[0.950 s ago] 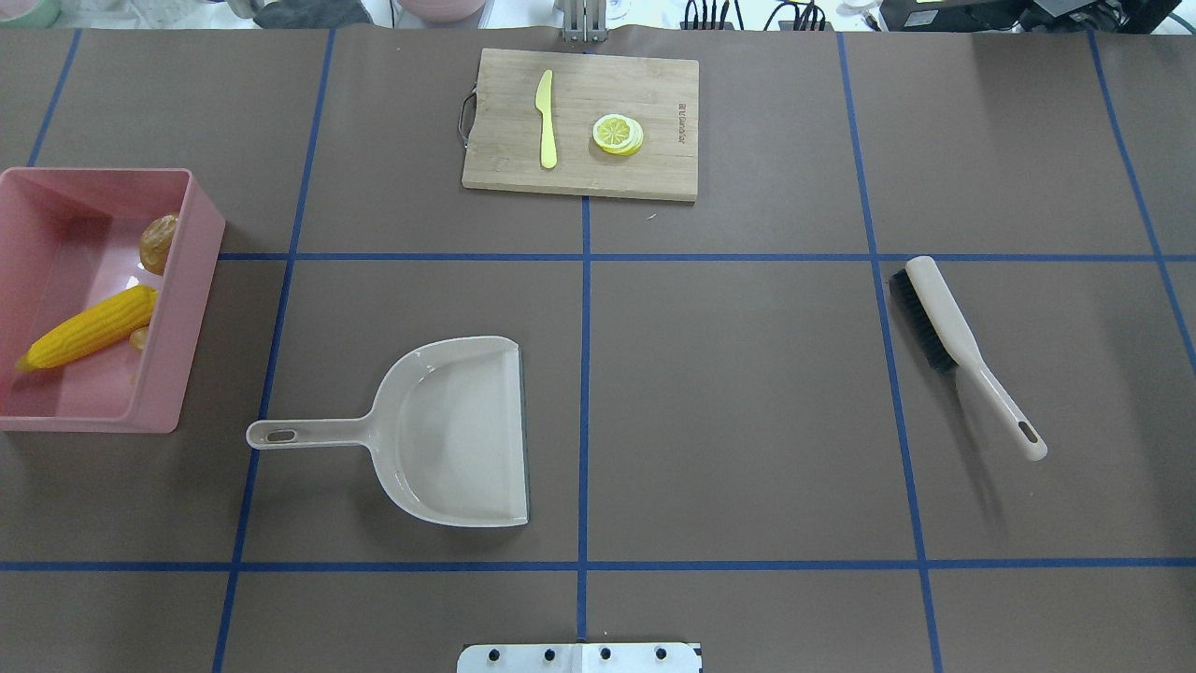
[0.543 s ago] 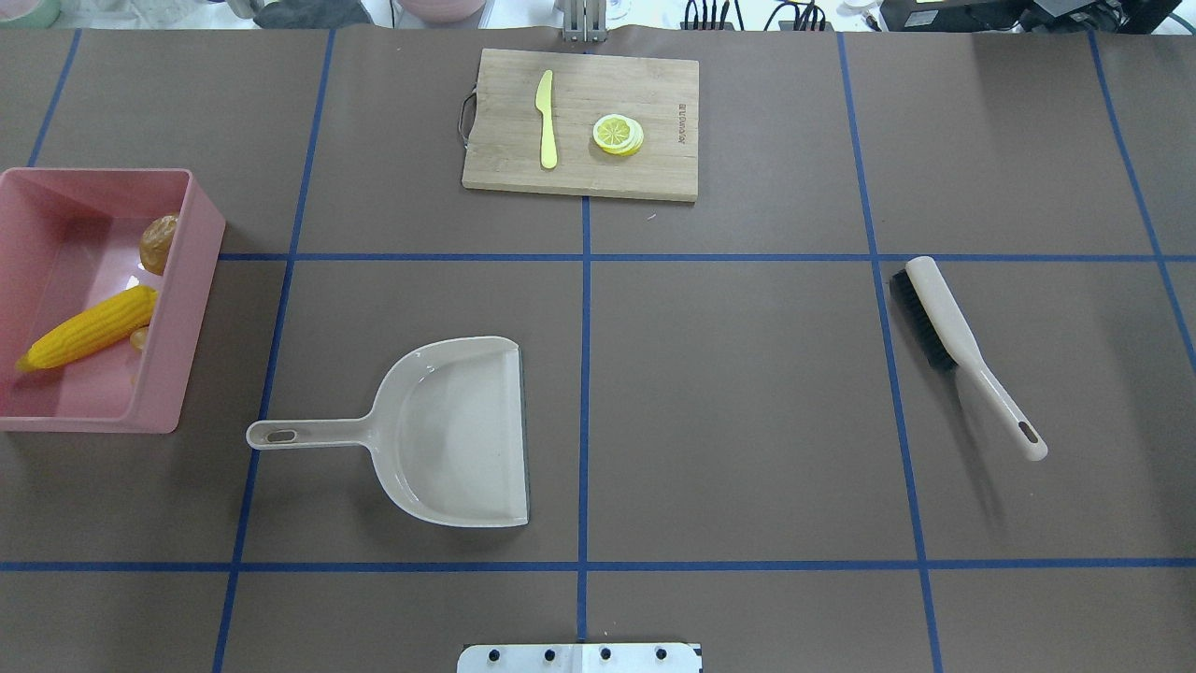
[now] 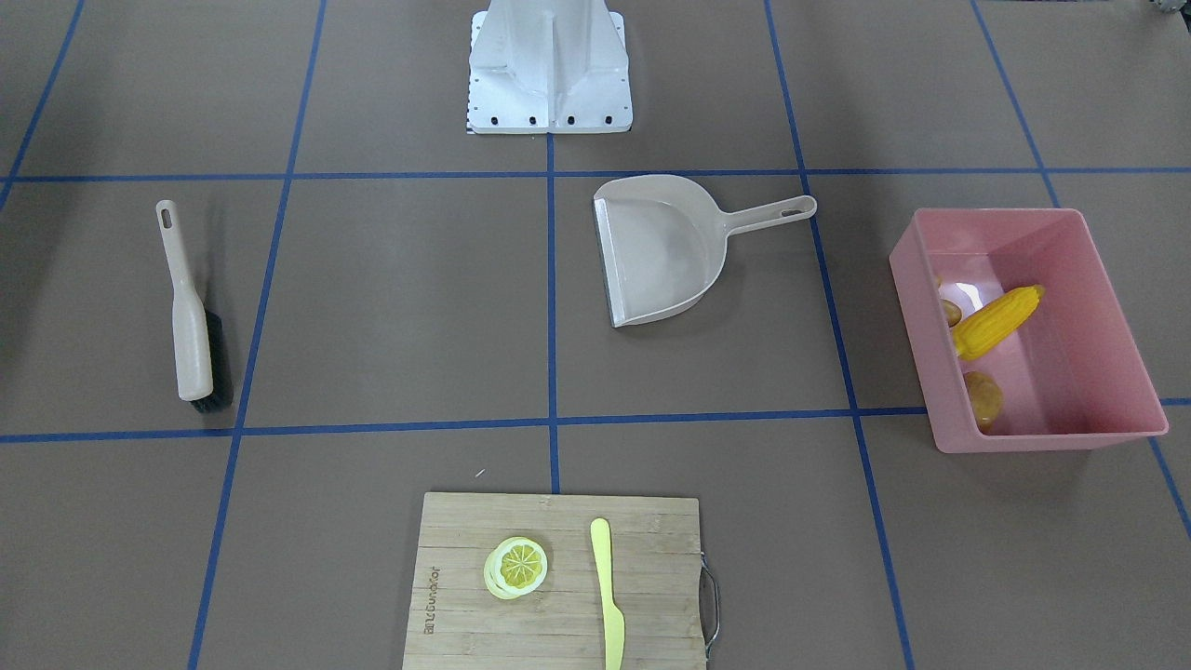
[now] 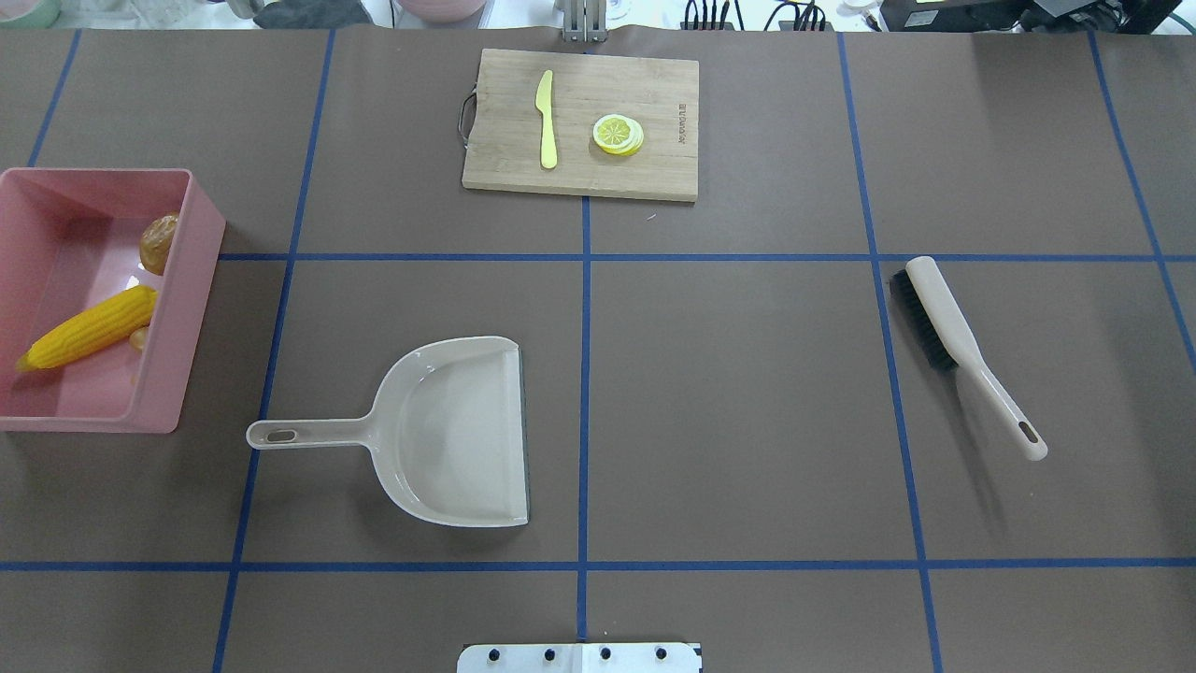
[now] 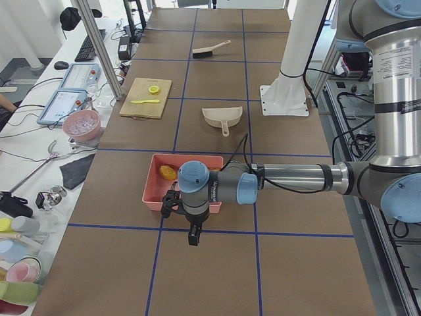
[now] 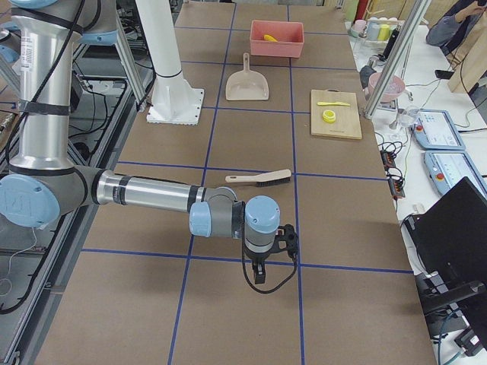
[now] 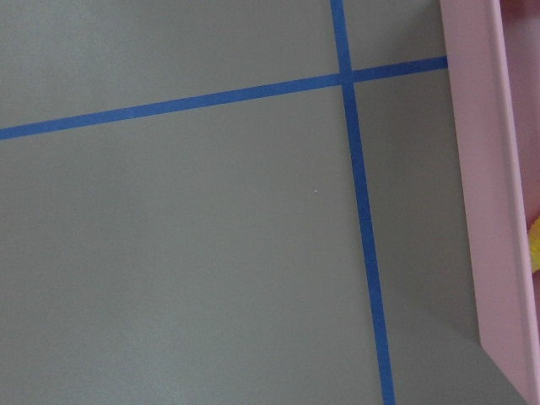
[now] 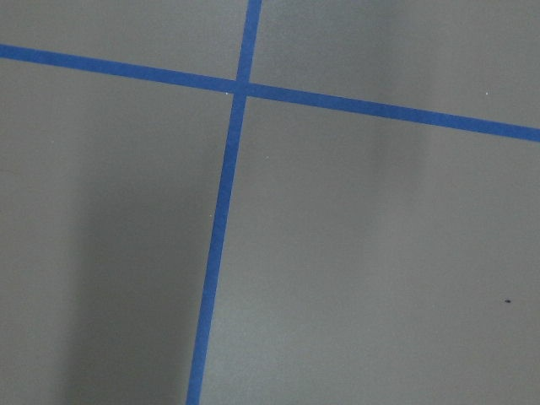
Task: Sweep and dump trash into bin
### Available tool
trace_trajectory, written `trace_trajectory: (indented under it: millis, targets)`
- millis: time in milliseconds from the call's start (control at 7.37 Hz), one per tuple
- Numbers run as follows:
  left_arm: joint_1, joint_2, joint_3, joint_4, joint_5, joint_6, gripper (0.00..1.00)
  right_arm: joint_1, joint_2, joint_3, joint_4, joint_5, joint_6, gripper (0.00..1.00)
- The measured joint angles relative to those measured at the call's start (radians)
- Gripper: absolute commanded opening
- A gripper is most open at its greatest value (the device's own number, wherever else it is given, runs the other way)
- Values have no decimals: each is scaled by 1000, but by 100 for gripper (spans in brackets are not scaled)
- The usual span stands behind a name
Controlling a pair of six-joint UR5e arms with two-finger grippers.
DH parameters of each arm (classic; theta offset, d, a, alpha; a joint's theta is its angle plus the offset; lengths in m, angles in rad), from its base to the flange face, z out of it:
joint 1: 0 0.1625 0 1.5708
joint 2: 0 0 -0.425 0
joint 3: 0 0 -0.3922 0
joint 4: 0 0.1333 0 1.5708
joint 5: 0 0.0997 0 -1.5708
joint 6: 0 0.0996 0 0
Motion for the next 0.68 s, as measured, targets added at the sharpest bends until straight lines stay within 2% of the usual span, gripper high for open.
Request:
trace_trajectory:
  millis: [272, 679]
  targets:
    - [0, -6, 2, -1, -39, -12, 98, 0, 0, 0, 0, 0, 0, 100]
    - [0, -17, 6, -34, -51, -139, 98, 0, 0, 0, 0, -1, 0, 100]
